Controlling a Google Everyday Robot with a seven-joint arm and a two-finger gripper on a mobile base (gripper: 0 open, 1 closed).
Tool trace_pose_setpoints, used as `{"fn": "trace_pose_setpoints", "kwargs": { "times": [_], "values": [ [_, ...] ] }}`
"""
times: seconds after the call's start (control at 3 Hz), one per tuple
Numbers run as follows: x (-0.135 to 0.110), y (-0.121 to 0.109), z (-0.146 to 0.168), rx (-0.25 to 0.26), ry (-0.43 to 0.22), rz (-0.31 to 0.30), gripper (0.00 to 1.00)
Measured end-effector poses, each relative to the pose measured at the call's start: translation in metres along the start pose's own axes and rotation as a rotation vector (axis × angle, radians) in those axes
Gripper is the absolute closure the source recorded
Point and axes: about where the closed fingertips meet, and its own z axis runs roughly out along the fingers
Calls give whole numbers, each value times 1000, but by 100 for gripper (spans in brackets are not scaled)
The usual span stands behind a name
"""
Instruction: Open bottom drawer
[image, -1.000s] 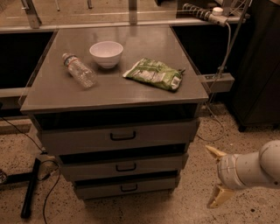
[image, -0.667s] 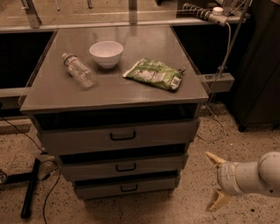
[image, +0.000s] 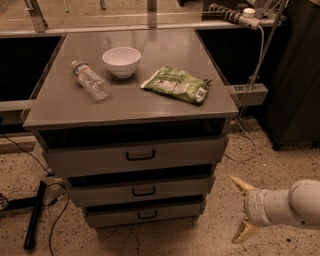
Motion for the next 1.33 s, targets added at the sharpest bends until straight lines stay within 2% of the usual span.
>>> {"fn": "trace_pose_setpoints", "kwargs": {
  "times": [0.67,1.0,1.33],
  "values": [
    [24,16,67,23,-49,-64,0],
    [49,25,109,12,-58,-44,0],
    [71,32,128,-6,-62,33,0]
  ]
}}
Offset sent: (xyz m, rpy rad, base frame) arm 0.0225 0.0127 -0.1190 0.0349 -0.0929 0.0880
